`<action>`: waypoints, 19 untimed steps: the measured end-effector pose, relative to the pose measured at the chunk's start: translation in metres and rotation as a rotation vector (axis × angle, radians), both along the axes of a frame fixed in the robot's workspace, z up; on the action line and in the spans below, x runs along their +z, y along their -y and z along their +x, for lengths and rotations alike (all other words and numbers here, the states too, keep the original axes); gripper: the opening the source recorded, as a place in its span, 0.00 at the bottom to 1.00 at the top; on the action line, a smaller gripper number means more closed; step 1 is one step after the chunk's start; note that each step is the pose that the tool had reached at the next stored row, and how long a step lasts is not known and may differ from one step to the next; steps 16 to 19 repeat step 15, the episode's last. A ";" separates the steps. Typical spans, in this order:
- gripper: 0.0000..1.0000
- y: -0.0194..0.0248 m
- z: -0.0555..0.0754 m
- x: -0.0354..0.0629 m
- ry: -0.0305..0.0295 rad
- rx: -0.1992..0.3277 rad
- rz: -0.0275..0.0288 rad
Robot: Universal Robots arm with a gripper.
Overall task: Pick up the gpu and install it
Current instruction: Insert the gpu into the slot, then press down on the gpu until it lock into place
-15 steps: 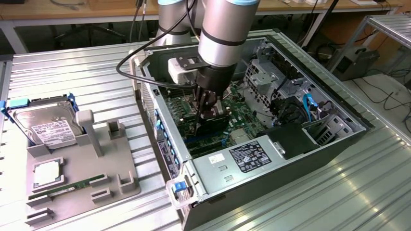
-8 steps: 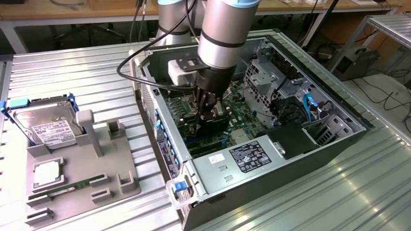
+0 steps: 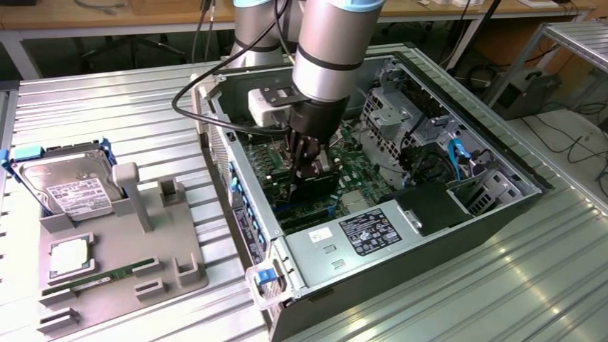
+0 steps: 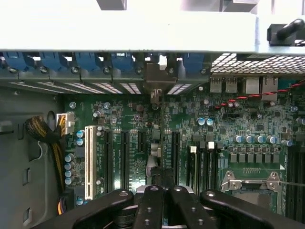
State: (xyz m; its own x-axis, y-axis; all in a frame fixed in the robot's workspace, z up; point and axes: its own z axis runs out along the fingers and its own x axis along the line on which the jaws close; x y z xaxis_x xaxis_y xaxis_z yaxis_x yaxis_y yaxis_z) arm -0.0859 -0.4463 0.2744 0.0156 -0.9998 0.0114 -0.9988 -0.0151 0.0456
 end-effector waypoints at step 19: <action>0.11 0.0002 0.000 0.0260 -0.0012 0.000 -0.0025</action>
